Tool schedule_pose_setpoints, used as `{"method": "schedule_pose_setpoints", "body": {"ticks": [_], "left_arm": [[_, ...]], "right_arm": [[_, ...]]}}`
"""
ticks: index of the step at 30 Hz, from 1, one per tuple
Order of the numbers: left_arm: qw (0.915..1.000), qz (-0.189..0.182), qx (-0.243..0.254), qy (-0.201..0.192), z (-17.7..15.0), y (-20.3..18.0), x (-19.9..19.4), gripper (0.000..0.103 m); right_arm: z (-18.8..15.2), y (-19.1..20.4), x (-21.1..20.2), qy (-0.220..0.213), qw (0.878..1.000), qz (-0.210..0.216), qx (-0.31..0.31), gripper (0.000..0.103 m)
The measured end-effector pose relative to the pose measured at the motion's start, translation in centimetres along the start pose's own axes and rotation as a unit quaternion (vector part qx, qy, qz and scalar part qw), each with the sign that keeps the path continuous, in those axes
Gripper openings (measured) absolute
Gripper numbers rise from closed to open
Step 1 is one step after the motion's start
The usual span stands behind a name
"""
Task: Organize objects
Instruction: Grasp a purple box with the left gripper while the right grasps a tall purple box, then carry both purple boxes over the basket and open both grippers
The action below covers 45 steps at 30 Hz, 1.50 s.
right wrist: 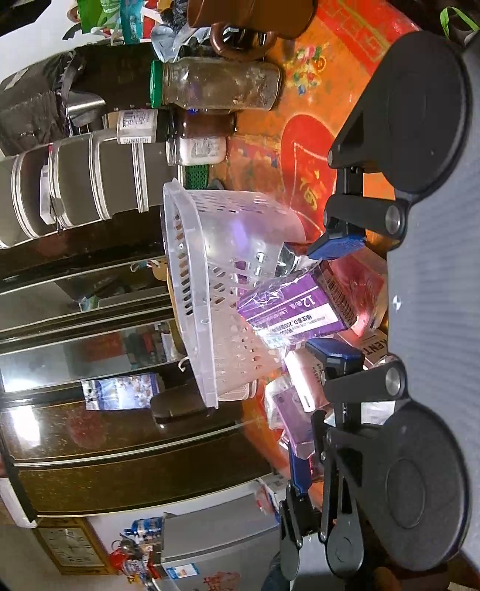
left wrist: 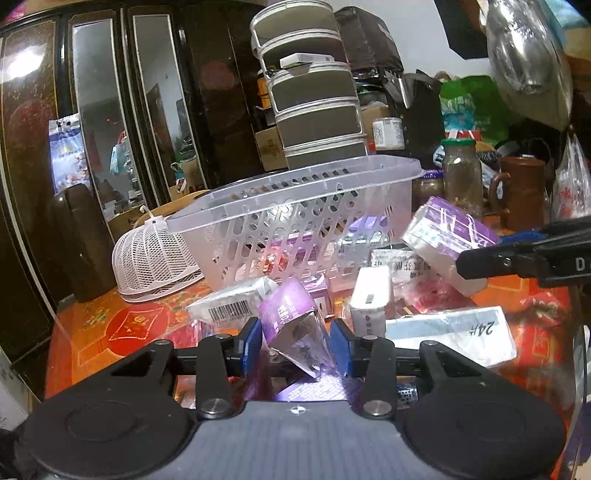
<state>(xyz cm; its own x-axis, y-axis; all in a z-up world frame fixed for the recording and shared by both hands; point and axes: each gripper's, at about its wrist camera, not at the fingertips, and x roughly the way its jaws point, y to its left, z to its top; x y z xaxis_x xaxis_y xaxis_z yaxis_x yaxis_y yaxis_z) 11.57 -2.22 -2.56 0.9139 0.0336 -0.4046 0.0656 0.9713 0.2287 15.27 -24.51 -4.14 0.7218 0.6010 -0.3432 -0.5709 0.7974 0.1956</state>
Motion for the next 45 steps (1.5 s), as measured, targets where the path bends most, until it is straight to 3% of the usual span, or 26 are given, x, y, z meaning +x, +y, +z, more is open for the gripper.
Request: {"method": "schedule_pose_setpoints", "body": {"ticks": [13, 17, 20, 23, 26, 29, 33, 34, 36, 37, 38, 41, 43, 45], "left_arm": [[0.9945, -0.004, -0.054, -0.090, 0.8, 2.7, -3.0, 0.044], [0.9907, -0.032, -0.071, -0.111, 3.4, 4.6, -3.5, 0.044], [0.9876, -0.051, -0.083, -0.123, 7.5, 6.2, -2.4, 0.044], [0.9873, -0.077, -0.104, -0.092, 11.5, 7.5, 1.3, 0.044], [0.9822, -0.114, -0.147, -0.023, 14.1, 8.5, 6.9, 0.044], [0.9754, -0.127, -0.175, 0.044, 14.0, 8.6, 11.6, 0.044], [0.9718, -0.114, -0.195, 0.068, 12.6, 8.6, 13.9, 0.047], [0.9690, -0.119, -0.205, 0.070, 12.4, 8.8, 14.2, 0.050], [0.9661, -0.120, -0.219, 0.065, 12.1, 9.2, 14.0, 0.072], [0.9670, -0.120, -0.218, 0.055, 12.1, 9.4, 13.4, 0.073], [0.9683, -0.121, -0.215, 0.040, 12.0, 9.6, 12.5, 0.073], [0.9673, -0.127, -0.220, 0.000, 11.2, 10.4, 8.6, 0.078], [0.9671, -0.132, -0.215, -0.030, 9.7, 10.9, 5.4, 0.085], [0.9671, -0.119, -0.220, -0.046, 7.1, 11.1, 2.3, 0.086]], "right_arm": [[1.5, -0.6, -1.5, -0.027, 1.000, 0.005, 0.013, 0.050], [4.5, 0.0, -1.5, -0.045, 0.999, 0.002, -0.009, 0.050], [8.2, 0.2, 0.2, -0.045, 0.999, -0.004, -0.030, 0.050], [11.9, -0.1, 3.8, -0.011, 0.999, -0.024, -0.046, 0.050], [14.3, -0.6, 8.2, 0.049, 0.997, -0.032, -0.049, 0.050], [14.6, -0.6, 11.8, 0.102, 0.991, -0.056, -0.064, 0.050], [13.9, -0.4, 13.8, 0.134, 0.986, -0.061, -0.077, 0.051], [13.8, -0.4, 14.0, 0.133, 0.986, -0.059, -0.075, 0.053], [14.1, -0.4, 13.8, 0.124, 0.987, -0.065, -0.076, 0.066], [14.2, -0.1, 13.3, 0.116, 0.988, -0.067, -0.081, 0.078], [14.2, 0.2, 12.5, 0.104, 0.988, -0.072, -0.087, 0.082], [14.0, 0.7, 9.3, 0.064, 0.992, -0.069, -0.079, 0.086], [12.4, 0.8, 6.3, 0.034, 0.995, -0.058, -0.072, 0.101], [9.6, 0.8, 3.2, 0.005, 0.997, -0.050, -0.055, 0.103]]}}
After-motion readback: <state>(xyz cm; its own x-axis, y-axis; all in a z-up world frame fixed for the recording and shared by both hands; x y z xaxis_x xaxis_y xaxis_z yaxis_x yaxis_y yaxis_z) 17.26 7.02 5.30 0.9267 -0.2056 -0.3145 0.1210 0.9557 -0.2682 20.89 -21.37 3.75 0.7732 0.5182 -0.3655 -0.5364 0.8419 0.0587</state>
